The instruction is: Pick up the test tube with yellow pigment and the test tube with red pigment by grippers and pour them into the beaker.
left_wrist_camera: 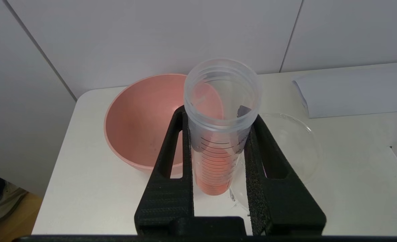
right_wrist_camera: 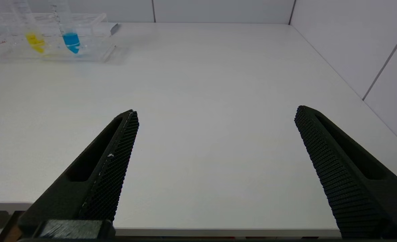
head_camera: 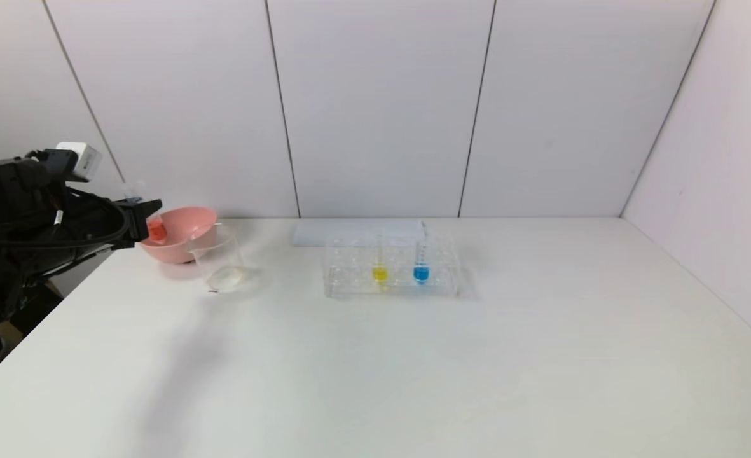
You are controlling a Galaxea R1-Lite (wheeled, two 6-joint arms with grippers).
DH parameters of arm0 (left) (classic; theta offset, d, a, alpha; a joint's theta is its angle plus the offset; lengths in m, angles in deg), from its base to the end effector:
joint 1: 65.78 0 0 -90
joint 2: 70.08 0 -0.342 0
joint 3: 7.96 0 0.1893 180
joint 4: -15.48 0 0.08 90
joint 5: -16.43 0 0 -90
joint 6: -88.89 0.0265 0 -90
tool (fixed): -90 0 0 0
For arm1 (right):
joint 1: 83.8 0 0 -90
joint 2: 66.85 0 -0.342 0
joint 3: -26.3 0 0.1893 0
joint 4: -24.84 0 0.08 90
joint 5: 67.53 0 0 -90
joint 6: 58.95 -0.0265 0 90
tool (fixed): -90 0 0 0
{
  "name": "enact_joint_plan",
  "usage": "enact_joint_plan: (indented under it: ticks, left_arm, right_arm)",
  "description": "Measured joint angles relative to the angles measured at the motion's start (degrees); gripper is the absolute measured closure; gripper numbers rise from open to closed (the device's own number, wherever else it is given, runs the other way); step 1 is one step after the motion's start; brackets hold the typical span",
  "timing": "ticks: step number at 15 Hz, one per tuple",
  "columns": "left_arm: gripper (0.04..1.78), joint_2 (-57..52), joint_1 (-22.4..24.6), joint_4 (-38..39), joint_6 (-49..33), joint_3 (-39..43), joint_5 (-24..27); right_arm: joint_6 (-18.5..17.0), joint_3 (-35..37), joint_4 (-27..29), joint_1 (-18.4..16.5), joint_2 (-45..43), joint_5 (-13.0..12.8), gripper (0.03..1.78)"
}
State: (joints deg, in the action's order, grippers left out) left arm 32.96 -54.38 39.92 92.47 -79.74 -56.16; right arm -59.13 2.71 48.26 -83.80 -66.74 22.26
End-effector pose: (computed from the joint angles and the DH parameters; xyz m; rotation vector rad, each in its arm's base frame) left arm 0.3383 0.0601 0.2224 0.0327 0.1120 -0.1083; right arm -0.0619 -0.0001 0.0762 0.0031 -0.0011 -0.0037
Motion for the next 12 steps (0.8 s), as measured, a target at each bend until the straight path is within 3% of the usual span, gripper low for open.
enact_joint_plan:
  ticks: [12]
  left_arm:
    - [1.37, 0.83, 0.09, -1.74, 1.45, -0.50, -0.41]
  right_arm:
    - [0.00, 0.00, 0.00, 0.00, 0.00, -0.01, 0.11]
